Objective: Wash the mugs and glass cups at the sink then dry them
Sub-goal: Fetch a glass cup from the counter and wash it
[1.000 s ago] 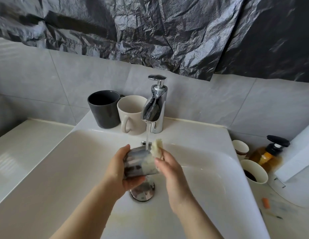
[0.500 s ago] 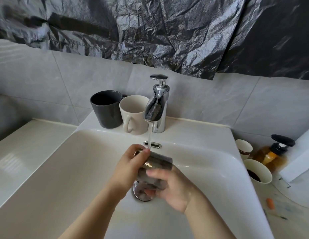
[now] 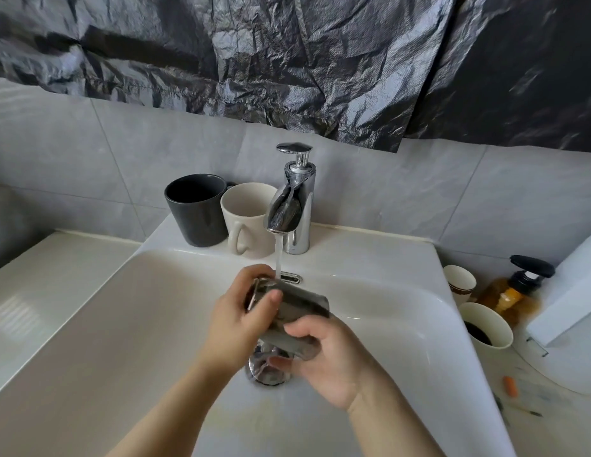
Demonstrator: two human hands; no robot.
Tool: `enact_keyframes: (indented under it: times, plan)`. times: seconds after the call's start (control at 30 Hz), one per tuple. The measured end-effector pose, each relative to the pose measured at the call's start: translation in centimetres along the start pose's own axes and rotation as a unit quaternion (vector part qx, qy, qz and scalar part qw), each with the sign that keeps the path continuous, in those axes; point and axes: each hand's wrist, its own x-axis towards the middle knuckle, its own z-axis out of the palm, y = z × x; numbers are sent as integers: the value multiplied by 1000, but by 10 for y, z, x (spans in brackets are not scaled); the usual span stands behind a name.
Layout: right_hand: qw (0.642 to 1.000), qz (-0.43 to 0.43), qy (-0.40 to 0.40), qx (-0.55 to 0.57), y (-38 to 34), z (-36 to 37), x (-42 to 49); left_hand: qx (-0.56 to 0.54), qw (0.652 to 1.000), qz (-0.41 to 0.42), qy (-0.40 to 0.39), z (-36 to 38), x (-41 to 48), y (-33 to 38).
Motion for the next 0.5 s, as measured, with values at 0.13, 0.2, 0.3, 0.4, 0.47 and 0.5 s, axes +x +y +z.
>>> enact_keyframes:
  times: [0.13,0.2,0.3,0.4,0.47,0.5]
  plan:
    - [997,-13,65,-27,4,-3,2,0,995,-76,-70,0,0,3]
    - [971,-40,151,-180,12,1,6,-87,960,-235,-126,-2,2,8]
    - [930,-13,155,-333,17,11,8,-122,938,-319,-60,1,3,10]
    - [970,1,136,-203,4,15,7,-46,980,-191,27,7,-3,4]
    - [989,21,108,-95,-2,10,7,56,995,-78,10,2,-2,2]
    - [993,35,101,-44,-3,5,6,103,994,-40,-16,-3,-1,0]
